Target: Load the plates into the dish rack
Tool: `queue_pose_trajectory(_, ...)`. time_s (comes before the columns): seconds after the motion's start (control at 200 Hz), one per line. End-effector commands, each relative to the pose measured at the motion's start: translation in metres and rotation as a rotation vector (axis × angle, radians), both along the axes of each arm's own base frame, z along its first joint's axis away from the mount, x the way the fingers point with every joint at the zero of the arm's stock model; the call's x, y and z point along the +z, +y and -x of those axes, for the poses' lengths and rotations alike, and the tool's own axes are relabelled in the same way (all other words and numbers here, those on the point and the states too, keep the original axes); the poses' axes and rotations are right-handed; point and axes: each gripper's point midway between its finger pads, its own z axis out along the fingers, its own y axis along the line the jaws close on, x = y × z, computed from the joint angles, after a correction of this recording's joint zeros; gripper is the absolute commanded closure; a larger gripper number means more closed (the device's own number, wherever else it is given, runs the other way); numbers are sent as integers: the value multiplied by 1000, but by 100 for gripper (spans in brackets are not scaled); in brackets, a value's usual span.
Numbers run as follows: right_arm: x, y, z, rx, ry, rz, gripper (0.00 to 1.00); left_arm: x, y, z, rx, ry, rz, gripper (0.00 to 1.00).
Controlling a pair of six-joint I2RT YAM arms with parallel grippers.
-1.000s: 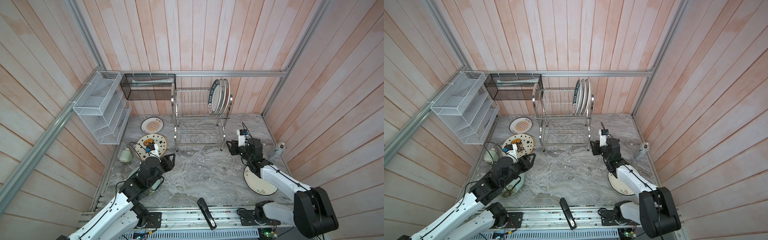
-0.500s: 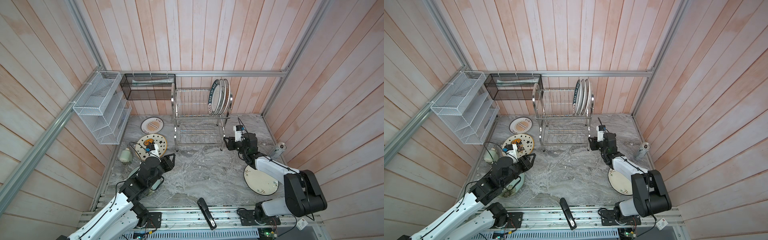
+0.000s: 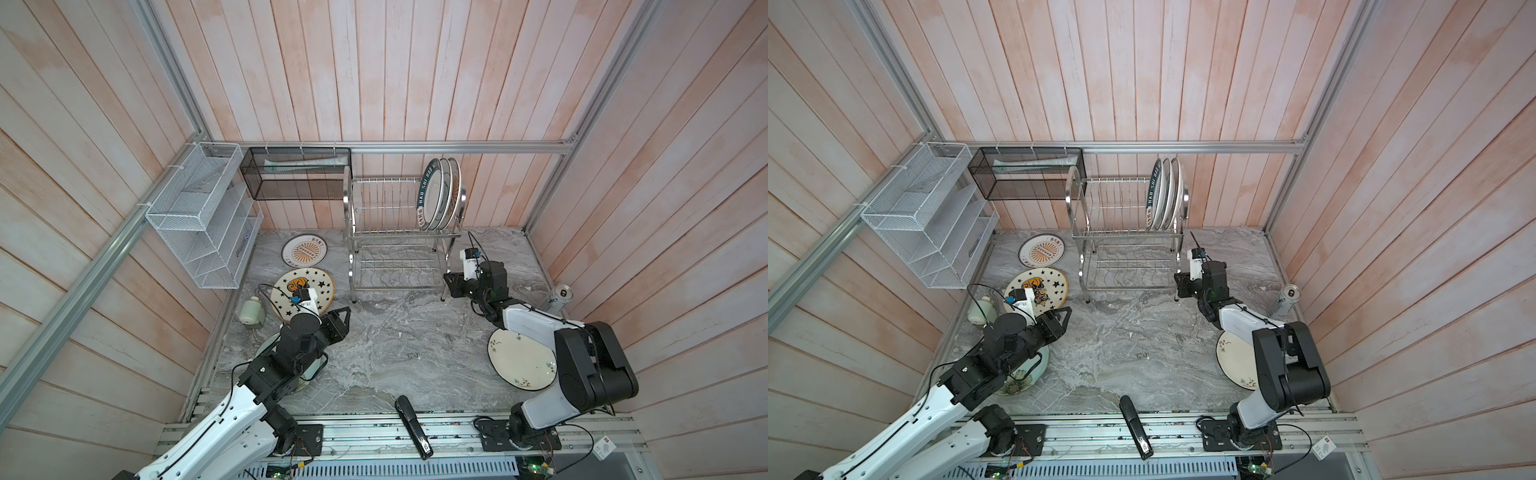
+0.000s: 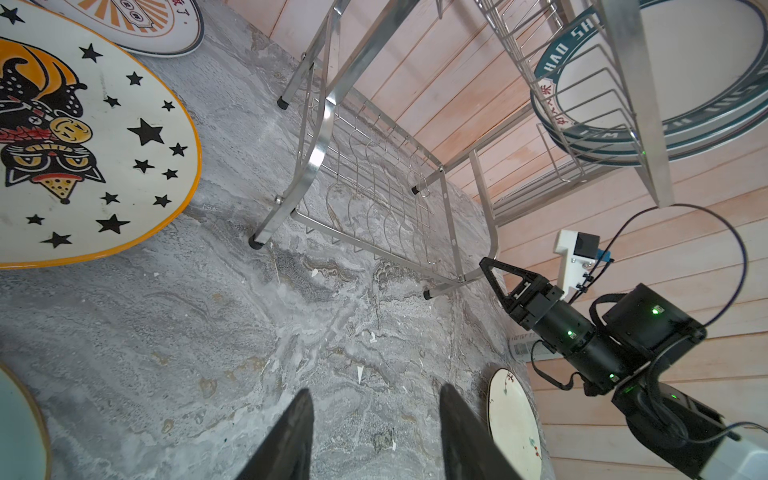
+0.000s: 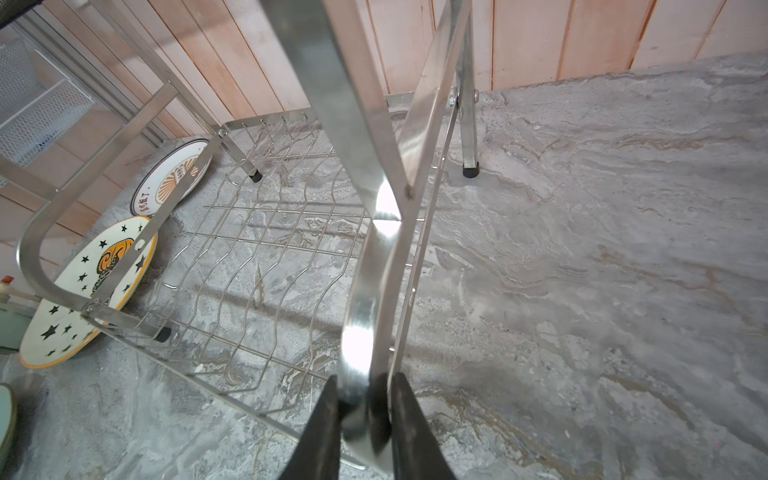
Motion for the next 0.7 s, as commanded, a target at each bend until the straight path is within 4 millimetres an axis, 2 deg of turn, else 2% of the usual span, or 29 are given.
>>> queue_pose_trajectory(0.0, -1, -12, -11, -51, 10, 1, 82, 3, 3, 1, 8, -7, -9, 50)
queue_pose_trajectory(0.165, -5, -23, -16, -91, 33, 8, 89, 2, 3, 1, 11, -7, -7, 50)
queue_pose_trajectory(0.38, 2, -34, -23, -103, 18, -8, 91, 4, 3, 0, 13, -11, -2, 50)
queue_pose_trajectory(0.695, 15, -47, -46, -90, 4, -38, 91, 2, 2, 1, 10, -9, 11, 50)
